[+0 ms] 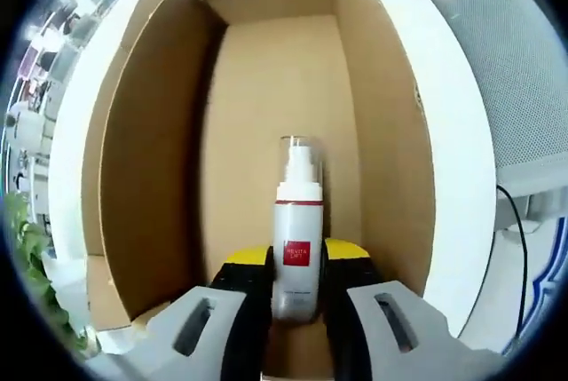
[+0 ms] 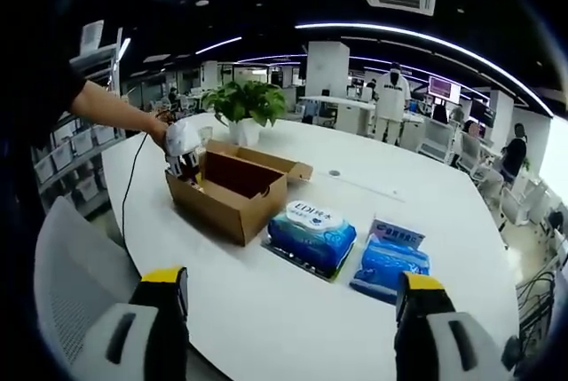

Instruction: Operate the shoe box by opening the lid, removing the specified soft item, and placing it in the target area until the item is outside and the box remains undamaged.

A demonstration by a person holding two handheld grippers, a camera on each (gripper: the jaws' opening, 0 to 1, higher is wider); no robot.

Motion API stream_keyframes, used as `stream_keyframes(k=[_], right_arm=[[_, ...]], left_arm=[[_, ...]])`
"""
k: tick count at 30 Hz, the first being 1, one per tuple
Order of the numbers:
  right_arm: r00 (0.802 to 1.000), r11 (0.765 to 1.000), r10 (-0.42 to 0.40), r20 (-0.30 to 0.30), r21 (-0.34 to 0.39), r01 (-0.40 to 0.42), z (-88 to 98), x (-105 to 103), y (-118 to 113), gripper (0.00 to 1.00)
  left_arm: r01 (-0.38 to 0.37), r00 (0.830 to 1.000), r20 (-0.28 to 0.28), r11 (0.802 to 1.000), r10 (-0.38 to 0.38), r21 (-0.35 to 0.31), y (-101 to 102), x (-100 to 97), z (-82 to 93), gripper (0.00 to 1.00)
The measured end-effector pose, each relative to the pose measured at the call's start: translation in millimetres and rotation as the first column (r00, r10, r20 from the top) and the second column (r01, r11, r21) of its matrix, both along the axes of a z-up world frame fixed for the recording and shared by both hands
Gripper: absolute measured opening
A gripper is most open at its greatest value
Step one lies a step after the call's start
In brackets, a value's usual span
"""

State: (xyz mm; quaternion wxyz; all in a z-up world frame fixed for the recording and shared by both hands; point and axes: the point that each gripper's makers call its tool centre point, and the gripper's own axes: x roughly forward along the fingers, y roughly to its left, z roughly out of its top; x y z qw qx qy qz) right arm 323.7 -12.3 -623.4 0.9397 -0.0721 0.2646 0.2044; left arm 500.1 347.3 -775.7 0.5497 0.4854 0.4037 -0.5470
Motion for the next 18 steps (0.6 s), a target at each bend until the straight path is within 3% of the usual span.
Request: stream_keyframes(k=[18], right_arm=[[0.999,0.997,0.011,0.046,0.08,-0.014,19.4,11.2,16.4,0.95]], left_arm=[[-0.039,0.992,0.113,0.986,0.057,-0.162,-27.7,3.3,53.3,0.19]])
